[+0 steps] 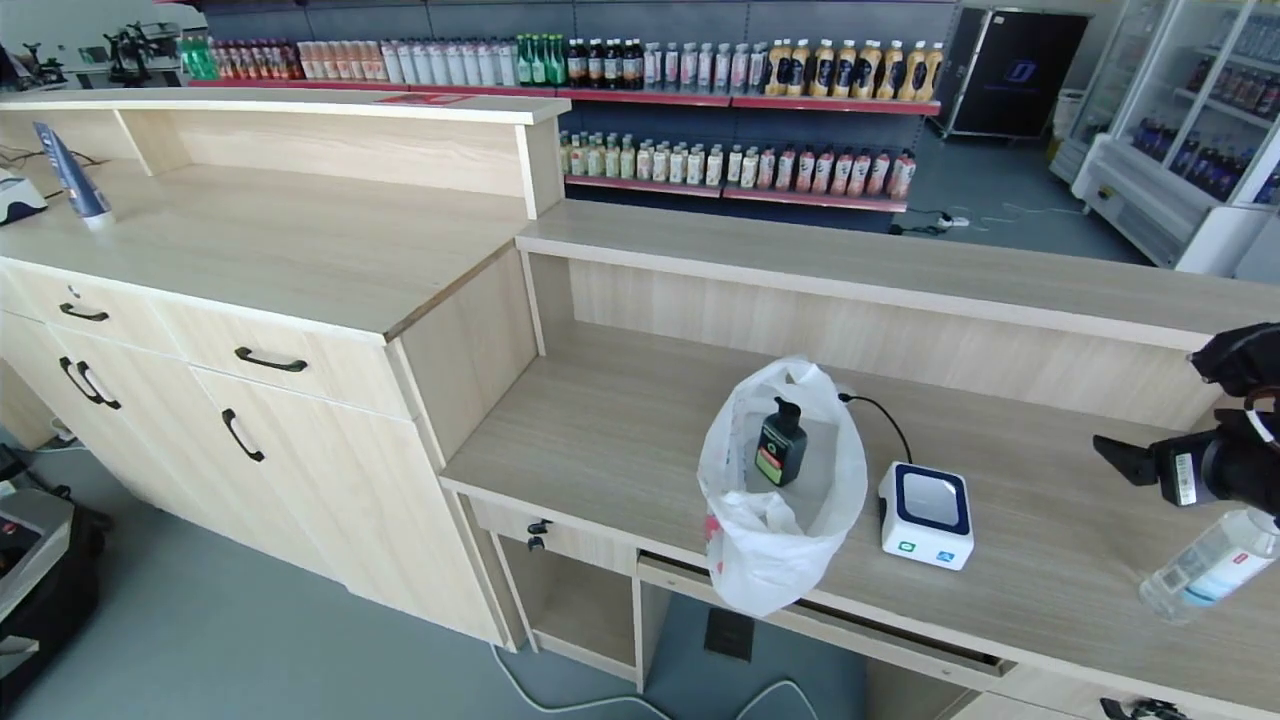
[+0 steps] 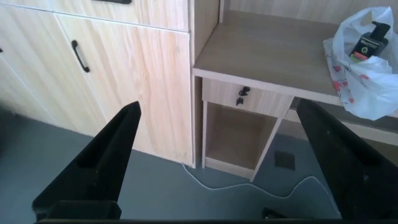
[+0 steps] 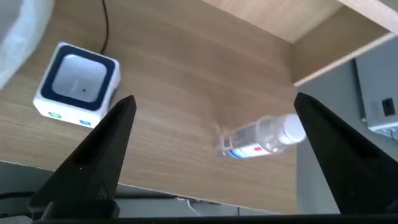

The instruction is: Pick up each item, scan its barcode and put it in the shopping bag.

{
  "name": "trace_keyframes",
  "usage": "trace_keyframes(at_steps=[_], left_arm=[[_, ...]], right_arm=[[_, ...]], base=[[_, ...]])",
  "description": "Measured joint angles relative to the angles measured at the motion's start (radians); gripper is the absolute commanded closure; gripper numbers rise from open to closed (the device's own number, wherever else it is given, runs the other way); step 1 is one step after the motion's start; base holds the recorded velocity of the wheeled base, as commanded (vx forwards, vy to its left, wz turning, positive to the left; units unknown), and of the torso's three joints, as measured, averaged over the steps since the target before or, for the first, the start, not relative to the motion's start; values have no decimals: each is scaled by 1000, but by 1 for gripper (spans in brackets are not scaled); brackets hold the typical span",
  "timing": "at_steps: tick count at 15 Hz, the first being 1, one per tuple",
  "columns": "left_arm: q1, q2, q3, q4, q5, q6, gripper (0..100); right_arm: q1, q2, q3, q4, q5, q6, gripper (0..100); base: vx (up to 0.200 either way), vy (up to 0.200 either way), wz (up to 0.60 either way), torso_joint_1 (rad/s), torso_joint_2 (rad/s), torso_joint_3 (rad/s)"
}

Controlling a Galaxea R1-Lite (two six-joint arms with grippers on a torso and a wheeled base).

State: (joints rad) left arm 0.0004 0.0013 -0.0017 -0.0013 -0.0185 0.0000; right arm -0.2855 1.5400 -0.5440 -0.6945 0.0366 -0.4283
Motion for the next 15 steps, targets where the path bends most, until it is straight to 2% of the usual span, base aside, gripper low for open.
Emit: trace_keyframes(at_steps=[2,4,6,9,11,13,15], left_arm=[[-1,0,0,0,0,0,0],[0,0,0,0,0,0,0],[0,0,0,0,0,0,0],[0,0,0,0,0,0,0],[0,0,0,0,0,0,0],[0,0,0,0,0,0,0],[0,0,0,0,0,0,0]], right_arm=[[-99,-49,18,89,-66,-36,0],[-156,-48,26,91,-72,-81,0],[-198,2,28,0,-50,-89,0],[-247,144,34,-205,100,-91,0],[-276,253,35,-328,163,-67,0],[-283,337,36,-378,229,1,0],[-288,399,36,-406,243,12,0]], base=[[0,0,-600,0,7,2],[0,0,-300,1,1,1],[0,0,0,0,0,0],[0,0,0,0,0,0],[0,0,0,0,0,0],[0,0,0,0,0,0],[0,0,0,0,0,0]])
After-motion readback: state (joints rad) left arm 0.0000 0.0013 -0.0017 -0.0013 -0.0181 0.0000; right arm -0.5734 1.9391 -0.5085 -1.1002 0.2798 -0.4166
